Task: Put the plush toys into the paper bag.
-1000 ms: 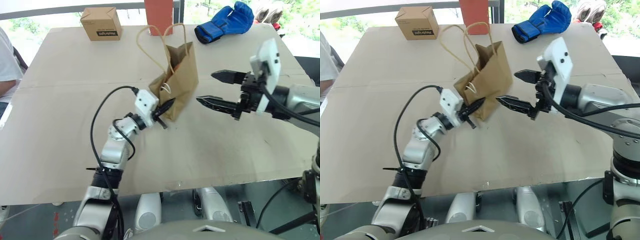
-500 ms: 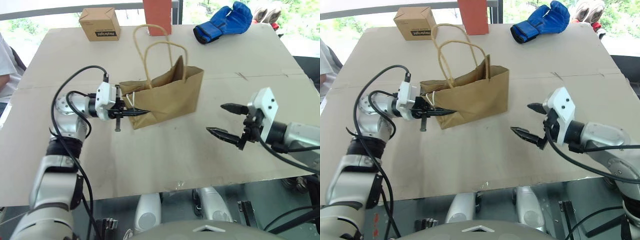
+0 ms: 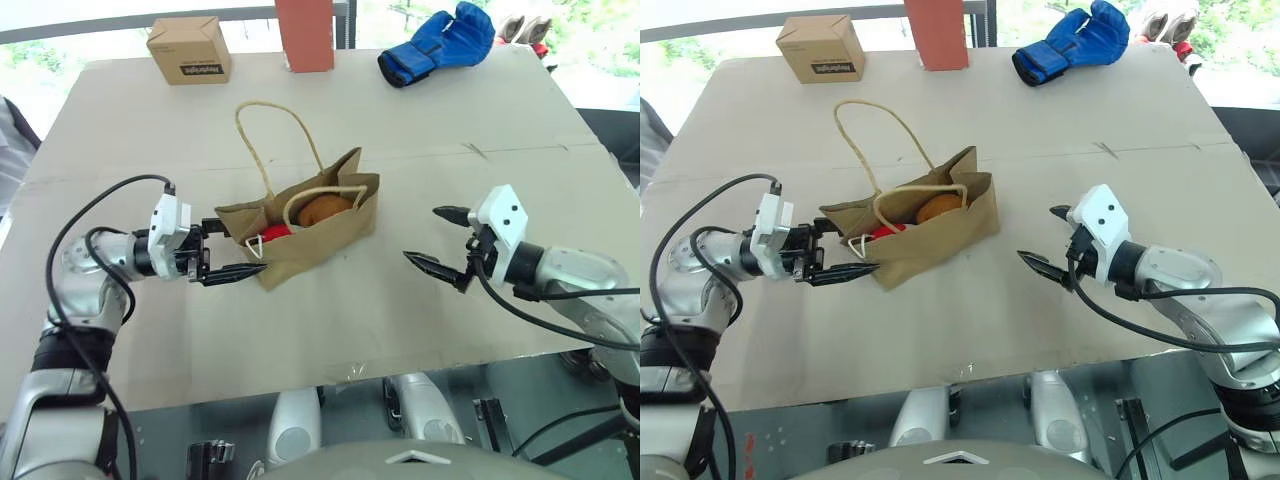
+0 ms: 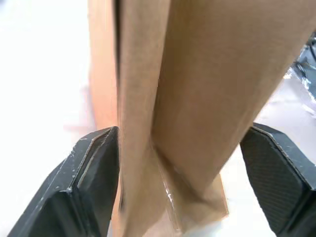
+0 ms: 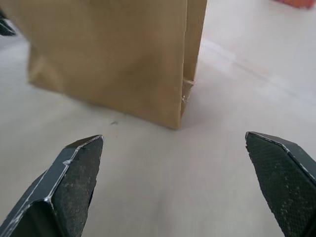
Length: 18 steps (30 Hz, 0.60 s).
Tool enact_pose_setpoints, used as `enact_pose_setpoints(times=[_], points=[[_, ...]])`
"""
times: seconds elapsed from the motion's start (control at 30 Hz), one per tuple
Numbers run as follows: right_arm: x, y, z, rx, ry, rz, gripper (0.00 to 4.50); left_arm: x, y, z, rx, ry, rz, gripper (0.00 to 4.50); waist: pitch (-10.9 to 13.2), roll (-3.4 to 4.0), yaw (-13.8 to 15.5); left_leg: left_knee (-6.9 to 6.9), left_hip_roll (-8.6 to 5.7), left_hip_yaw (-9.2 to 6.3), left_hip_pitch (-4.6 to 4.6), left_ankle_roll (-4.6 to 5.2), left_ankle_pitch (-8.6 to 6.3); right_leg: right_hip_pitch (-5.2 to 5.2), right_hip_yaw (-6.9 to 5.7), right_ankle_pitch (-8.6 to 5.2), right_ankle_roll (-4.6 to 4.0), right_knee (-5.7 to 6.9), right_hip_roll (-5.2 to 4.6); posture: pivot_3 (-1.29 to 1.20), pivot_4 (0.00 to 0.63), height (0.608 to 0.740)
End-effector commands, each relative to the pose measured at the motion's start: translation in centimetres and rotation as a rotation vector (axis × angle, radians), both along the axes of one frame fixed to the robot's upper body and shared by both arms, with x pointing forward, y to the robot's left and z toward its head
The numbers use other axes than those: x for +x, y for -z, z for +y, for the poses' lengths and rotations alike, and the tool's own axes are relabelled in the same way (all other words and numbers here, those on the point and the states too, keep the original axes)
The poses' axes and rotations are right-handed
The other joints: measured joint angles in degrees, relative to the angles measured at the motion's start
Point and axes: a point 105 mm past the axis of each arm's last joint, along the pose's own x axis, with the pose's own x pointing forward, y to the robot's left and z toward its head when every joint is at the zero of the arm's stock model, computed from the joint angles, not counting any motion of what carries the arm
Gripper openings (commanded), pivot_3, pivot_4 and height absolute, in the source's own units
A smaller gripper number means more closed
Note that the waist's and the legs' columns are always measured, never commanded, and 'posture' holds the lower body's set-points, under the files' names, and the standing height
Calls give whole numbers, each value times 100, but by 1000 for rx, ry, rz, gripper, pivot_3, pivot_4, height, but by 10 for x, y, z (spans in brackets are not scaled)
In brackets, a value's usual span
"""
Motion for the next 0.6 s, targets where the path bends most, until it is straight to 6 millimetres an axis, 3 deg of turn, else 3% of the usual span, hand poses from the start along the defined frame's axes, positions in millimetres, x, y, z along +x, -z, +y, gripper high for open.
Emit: enact_pose_setpoints(times=[0.03,0.37,0.47,0.6], points=[[9,-11,10,-10,-56,-78,4500,-11,-23,-2,-39,-48,-68,3939,0,0,9,0,0,3,0,0,0,0,1,0,0,-3,-2,0,150,740],[14,-29,45,34,-196,-115,4500,-17,-23,-28,-79,-298,-101,3939,-1,-1,41,1,-3,11,-1,-1,0,0,4,2,0,-3,-6,0,150,740],[12,-31,49,51,-220,-112,4500,-20,-23,-41,-124,-370,-111,3939,-1,-1,50,1,-3,10,0,-1,0,0,3,2,0,-1,-5,0,150,740],[8,-32,54,62,-240,-107,4500,-15,-19,-44,-146,-463,-119,3939,-1,-2,83,4,-3,11,3,-1,0,1,5,3,0,2,-4,0,150,740]])
